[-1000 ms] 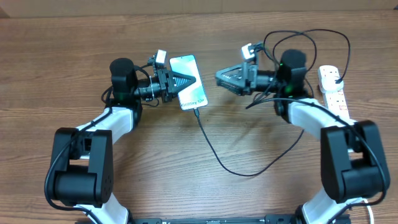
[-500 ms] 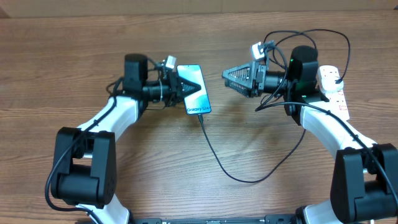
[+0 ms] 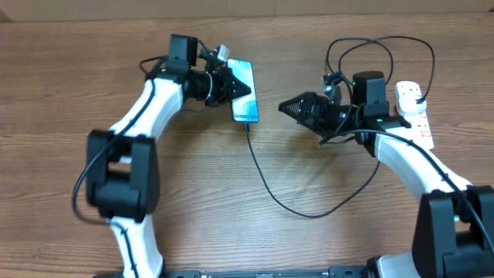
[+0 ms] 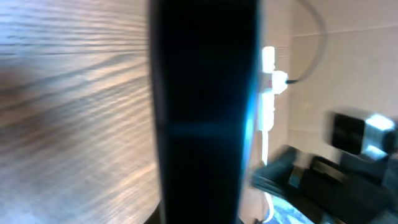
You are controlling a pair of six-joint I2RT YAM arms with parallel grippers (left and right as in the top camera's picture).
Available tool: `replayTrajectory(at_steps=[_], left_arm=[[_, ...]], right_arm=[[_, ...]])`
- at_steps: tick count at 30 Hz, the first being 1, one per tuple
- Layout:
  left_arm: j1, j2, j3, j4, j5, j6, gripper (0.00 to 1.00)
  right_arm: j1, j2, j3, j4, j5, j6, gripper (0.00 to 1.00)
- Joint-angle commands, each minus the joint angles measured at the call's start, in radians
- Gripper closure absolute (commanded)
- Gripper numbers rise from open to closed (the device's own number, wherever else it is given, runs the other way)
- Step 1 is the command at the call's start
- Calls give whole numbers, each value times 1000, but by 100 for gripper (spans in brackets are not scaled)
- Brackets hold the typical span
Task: Plug charger to phone and switch on socket
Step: 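Lower the phone flat onto the table with the left gripper, then open both grippers and move the right gripper toward the power strip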
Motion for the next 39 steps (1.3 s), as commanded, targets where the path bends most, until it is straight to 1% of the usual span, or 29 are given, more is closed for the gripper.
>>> replayTrajectory(at_steps=[1, 5, 8, 11, 12, 14, 17, 18, 20, 22, 28, 33, 36, 39], left_arm=[[-33, 89, 92, -43, -25, 43, 96], [-45, 180, 152, -82, -25, 42, 96], [-46, 222, 164, -91, -31, 39, 96], [-46, 235, 164, -117, -87, 37, 94], [-46, 235, 164, -130, -118, 38, 91], [-46, 235, 164, -150, -159, 37, 80], [-46, 235, 164, -189, -235, 37, 69], [-46, 235, 164, -205, -265, 37, 62], [-46, 235, 164, -238, -304, 37, 56], [-46, 235, 164, -268, -338, 37, 54], [-45, 235, 164, -325, -386, 37, 54], [-45, 235, 164, -336, -391, 37, 56], [-45, 235, 164, -344, -392, 37, 55], [-42, 235, 164, -369, -407, 38, 51]], right_arm=[[-3, -54, 9, -43, 116, -99, 0], [-3, -63, 9, -104, 161, -127, 0], [-3, -63, 9, -129, 171, -132, 0], [-3, -63, 9, -141, 174, -144, 0], [-3, -63, 9, -145, 174, -147, 0], [-3, -63, 9, -150, 175, -147, 0], [-3, -63, 9, -159, 182, -147, 0], [-3, -63, 9, -163, 186, -148, 0], [-3, -63, 9, -167, 186, -151, 0], [-3, -63, 9, -172, 186, -151, 0], [-3, -64, 9, -183, 219, -151, 0], [-3, -65, 9, -211, 238, -157, 0], [-3, -66, 9, -219, 241, -174, 0], [-10, -70, 11, -223, 278, -174, 0]])
